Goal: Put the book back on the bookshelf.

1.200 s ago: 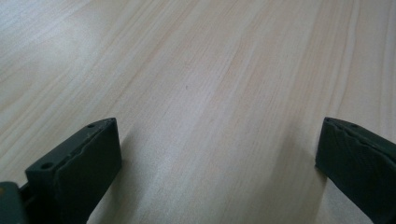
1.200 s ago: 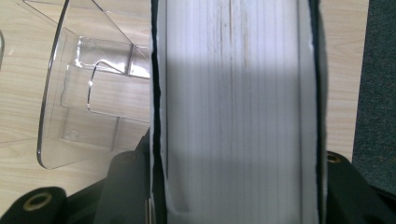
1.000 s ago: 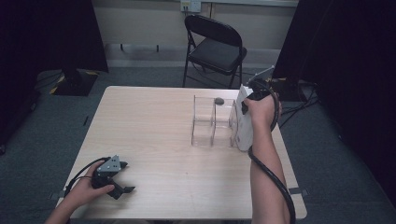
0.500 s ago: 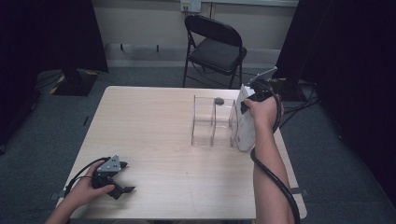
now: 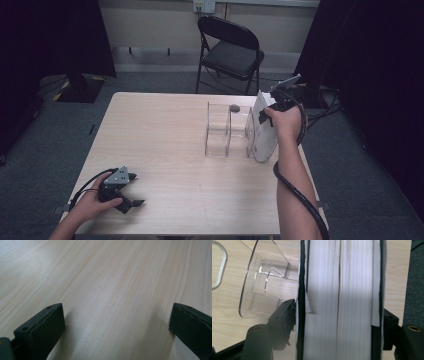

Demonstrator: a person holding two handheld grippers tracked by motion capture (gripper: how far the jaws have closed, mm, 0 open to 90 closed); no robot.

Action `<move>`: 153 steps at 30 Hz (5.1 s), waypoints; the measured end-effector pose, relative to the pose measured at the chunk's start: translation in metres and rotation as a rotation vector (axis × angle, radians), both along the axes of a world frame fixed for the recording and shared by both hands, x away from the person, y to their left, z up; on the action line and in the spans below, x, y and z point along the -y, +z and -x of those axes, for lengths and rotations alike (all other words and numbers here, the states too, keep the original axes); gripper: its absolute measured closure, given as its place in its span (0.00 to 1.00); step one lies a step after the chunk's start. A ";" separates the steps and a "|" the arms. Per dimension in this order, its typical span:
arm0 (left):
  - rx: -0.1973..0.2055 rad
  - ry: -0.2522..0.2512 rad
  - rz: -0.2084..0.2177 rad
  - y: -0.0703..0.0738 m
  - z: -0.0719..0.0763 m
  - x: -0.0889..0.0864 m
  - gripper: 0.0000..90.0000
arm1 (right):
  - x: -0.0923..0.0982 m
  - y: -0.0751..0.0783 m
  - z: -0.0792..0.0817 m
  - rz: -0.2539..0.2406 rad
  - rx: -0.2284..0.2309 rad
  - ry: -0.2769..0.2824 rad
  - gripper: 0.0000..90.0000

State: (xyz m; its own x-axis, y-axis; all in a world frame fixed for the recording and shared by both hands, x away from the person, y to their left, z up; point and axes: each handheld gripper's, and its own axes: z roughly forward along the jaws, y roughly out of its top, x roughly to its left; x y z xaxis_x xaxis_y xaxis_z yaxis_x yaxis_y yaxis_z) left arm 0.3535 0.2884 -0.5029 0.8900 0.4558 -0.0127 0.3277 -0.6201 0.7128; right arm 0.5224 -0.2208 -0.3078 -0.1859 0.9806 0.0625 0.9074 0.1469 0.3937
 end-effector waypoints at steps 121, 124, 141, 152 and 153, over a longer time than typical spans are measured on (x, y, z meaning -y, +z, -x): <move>0.007 0.005 0.004 -0.001 0.000 0.000 0.00 | 0.000 -0.027 0.081 -0.098 0.026 0.232 0.22; 0.007 0.006 0.005 -0.001 0.000 0.000 0.00 | 0.000 -0.029 0.083 -0.110 0.032 0.244 0.22; 0.005 0.006 0.006 -0.001 0.000 0.001 0.00 | -0.004 -0.042 0.093 -0.136 0.039 0.275 0.22; 0.001 0.007 0.005 -0.001 0.000 0.000 0.00 | -0.015 -0.052 0.099 -0.119 0.037 0.322 0.22; 0.001 0.007 0.005 -0.001 0.000 0.000 0.00 | -0.016 -0.053 0.099 -0.118 0.036 0.323 0.22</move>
